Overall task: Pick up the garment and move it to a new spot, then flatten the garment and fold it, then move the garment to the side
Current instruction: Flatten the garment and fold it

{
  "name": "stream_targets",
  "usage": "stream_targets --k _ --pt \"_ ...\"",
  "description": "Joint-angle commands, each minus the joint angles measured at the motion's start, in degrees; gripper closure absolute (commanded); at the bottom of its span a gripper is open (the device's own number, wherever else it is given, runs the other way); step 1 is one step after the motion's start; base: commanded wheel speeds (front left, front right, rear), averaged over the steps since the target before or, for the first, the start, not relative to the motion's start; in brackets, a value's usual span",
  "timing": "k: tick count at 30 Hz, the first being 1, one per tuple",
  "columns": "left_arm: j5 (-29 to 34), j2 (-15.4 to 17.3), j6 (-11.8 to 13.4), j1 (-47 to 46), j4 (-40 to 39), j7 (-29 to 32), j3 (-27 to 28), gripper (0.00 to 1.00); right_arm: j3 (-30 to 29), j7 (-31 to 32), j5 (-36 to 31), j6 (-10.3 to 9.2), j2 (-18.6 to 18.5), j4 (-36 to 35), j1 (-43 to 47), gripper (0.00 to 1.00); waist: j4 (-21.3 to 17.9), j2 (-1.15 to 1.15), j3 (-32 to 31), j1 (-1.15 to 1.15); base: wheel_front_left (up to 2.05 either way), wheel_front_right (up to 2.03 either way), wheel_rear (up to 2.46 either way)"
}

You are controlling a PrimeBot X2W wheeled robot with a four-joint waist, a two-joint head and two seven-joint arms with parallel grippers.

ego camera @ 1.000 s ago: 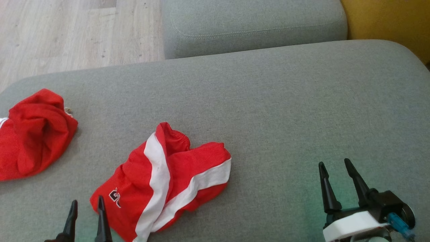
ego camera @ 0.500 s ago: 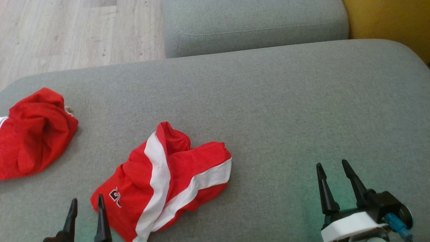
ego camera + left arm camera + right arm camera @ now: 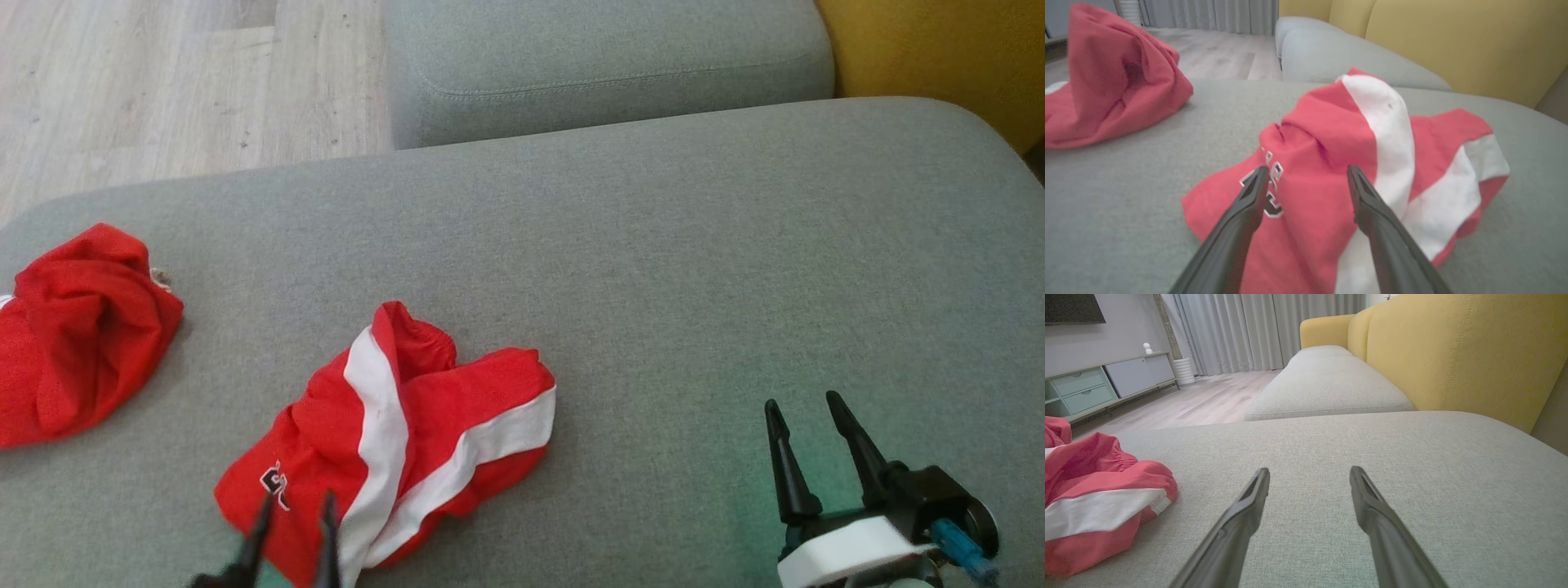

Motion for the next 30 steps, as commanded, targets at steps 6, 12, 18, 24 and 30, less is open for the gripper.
stream_targets --k 6,12,18,24,30 --pt "-0.4 0.1 -0.3 1.4 0.2 4.8 -1.7 0.0 1.7 -0.6 0.2 0.44 -0.5 -1.9 -2.6 0.0 -0.5 0.0 0.3 0.0 0.0 0.0 0.0" --pt "-0.7 0.6 0.2 3.1 2.2 8.2 -2.3 0.0 1.7 -0.6 0.3 0.44 -0.6 -1.9 -2.4 0.0 -0.8 0.0 0.6 0.0 0.0 0.0 0.0" --pt "-0.7 1.2 0.8 2.7 4.1 9.0 -2.3 0.0 1.9 -0.6 0.3 0.44 -0.7 -1.8 -2.5 0.0 -0.9 0.0 0.8 0.0 0.0 0.0 0.0" --pt "-1.5 1.5 0.7 2.4 5.0 10.0 -2.7 0.95 1.8 -0.6 0.4 0.44 -1.0 -1.8 -2.6 0.0 -1.1 0.0 0.9 0.0 0.0 0.0 0.0" --pt "-6.4 1.8 0.2 4.4 -1.0 15.5 -2.6 1.0 1.4 -0.6 0.3 0.44 -1.1 -1.6 -2.3 0.0 -1.1 0.0 0.6 0.0 0.0 0.0 0.0"
